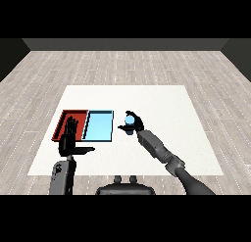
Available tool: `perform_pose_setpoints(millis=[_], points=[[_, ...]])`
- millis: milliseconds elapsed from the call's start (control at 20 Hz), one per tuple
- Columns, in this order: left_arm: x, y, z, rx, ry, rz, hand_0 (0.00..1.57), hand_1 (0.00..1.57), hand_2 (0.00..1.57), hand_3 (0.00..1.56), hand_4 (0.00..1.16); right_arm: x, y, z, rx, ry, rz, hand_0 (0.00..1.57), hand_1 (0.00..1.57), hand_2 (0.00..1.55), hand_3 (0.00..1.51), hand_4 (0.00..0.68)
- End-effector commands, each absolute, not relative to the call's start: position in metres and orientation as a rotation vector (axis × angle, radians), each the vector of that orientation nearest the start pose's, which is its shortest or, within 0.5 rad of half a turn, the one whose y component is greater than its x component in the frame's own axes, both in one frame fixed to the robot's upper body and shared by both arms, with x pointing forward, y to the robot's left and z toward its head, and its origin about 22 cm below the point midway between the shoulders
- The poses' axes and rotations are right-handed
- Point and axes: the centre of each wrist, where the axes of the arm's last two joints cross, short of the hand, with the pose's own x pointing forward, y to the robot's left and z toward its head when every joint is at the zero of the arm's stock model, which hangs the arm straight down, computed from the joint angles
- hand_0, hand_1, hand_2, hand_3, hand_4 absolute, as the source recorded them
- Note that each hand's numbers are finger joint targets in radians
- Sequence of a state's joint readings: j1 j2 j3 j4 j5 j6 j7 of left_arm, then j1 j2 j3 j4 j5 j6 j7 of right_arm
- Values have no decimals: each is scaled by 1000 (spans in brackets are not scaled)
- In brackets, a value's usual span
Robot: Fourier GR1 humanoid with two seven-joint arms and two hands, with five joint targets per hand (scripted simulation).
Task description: Pick the blue can and put it in the blue box
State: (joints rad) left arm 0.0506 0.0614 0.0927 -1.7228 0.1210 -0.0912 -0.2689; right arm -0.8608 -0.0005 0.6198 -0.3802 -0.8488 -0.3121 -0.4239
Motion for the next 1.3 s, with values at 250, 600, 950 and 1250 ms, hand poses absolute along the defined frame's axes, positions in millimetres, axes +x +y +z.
perform_pose_setpoints(millis=[250,600,950,1250], points=[[226,278,14,-7,-1936,54,0,0,0,0,0,364,-78,-42,-152,-1367,254,1454,1454,1526,1502,523],[235,249,37,-39,-1964,39,0,0,0,0,0,372,-78,-32,-96,-1454,242,1478,1478,1487,1429,547],[246,236,29,-83,-1925,-29,0,0,0,0,0,375,-83,-2,-45,-1610,319,1529,1529,1478,1408,567],[248,191,62,-111,-1915,-114,0,0,0,0,0,364,-111,13,-58,-1709,292,1526,1526,1484,1416,584]])
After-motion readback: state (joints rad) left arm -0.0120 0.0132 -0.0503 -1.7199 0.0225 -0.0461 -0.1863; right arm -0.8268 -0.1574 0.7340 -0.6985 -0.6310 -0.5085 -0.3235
